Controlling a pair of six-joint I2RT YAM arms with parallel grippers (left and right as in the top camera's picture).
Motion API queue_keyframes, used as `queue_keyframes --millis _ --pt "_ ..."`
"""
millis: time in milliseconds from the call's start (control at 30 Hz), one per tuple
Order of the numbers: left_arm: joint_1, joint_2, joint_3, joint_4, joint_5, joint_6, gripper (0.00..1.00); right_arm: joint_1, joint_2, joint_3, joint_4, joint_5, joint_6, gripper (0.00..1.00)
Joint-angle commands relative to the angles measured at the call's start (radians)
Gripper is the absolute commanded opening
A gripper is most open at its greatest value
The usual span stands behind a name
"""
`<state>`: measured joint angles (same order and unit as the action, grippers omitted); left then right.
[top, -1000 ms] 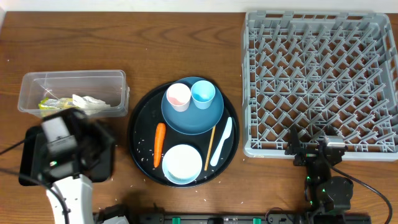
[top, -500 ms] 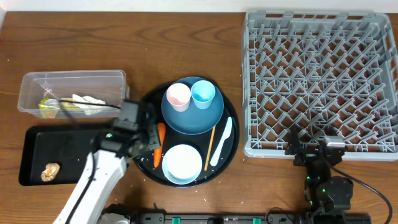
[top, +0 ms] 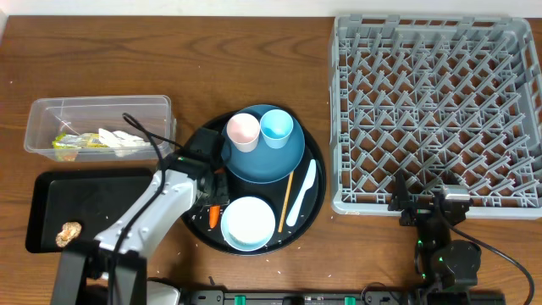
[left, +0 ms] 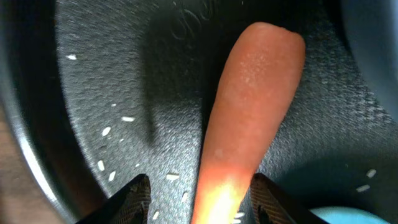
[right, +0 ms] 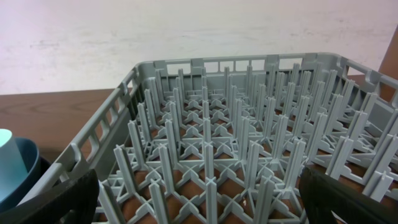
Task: Sort waste into correct bins and load items into the dishwasher rack
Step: 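Reach the left gripper to the orange carrot and grasp it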
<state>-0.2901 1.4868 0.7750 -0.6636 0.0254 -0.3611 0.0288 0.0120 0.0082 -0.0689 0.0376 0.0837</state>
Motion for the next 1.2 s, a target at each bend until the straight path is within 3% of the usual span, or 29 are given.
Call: queue_keyframes --millis 0,700,967,1167 --pt "-0.003 0.042 0.022 0.012 -0.010 0.014 0.52 -0.004 -0.006 -0.003 -0.002 0.007 0.005 0.99" --pt "-0.003 0.069 0.014 0.099 -0.007 0.054 0.51 -0.004 -0.006 -0.003 -0.002 0.007 0.005 0.99" --pt "-0.003 0.069 0.014 0.106 -0.007 0.054 0.37 -0.004 -0.005 -0.003 -0.002 0.007 0.005 0.99" --pt "-0.003 0.068 0.015 0.109 -0.007 0.053 0.21 -0.004 -0.005 -0.003 -0.002 0.007 0.005 0.99"
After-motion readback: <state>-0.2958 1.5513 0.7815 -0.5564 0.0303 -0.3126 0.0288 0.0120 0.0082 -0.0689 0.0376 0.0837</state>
